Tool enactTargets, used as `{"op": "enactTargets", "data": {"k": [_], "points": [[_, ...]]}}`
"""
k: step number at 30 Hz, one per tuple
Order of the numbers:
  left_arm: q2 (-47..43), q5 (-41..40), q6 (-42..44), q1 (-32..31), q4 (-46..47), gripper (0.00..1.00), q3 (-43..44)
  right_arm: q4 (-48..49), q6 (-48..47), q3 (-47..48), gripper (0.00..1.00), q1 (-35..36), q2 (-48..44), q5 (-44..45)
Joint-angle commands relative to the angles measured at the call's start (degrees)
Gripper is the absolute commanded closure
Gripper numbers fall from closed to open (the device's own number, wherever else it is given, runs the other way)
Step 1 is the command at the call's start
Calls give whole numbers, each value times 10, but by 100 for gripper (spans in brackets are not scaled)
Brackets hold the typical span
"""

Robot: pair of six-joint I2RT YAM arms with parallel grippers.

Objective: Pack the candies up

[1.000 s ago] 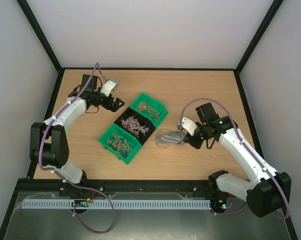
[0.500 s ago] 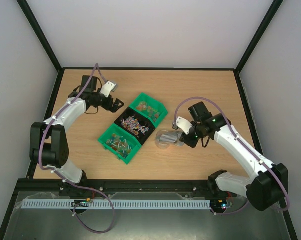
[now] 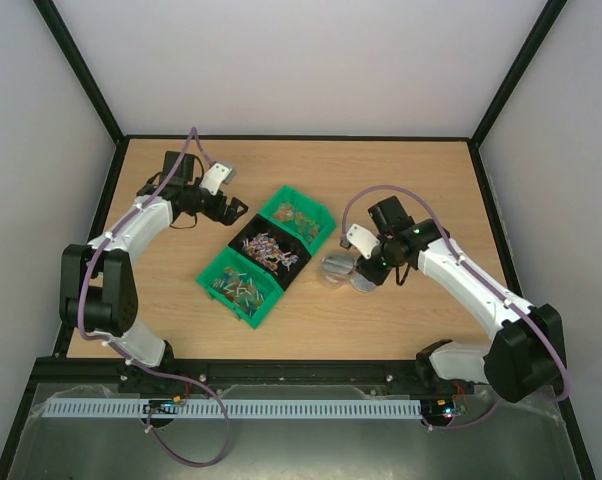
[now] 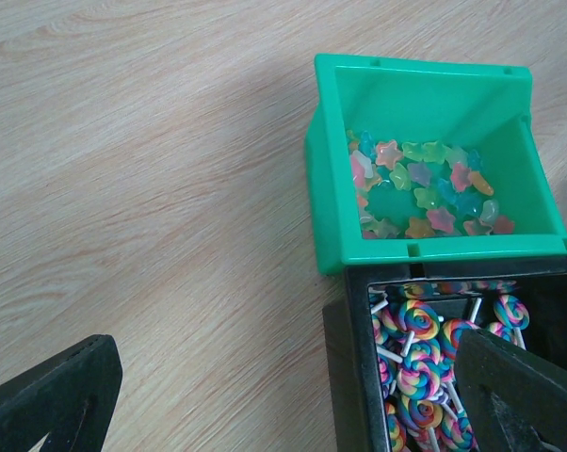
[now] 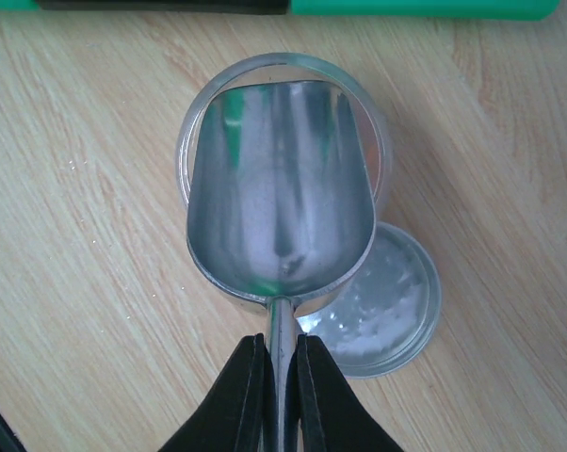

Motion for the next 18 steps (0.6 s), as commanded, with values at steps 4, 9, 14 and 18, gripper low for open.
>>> {"op": "enactTargets", "data": {"k": [4, 9, 14, 18], "points": [[-3, 0, 7, 4, 0, 0, -2, 10, 15, 46, 99, 2, 20, 1], [0, 1, 10, 5, -2, 0, 1, -15, 7, 68, 99, 3, 18, -1], [2, 2, 10, 5, -3, 1, 0, -59, -12, 87, 99, 3, -2, 23], [3, 5, 10, 5, -1, 1, 0, -78, -3, 130, 99, 3, 3, 18]]}}
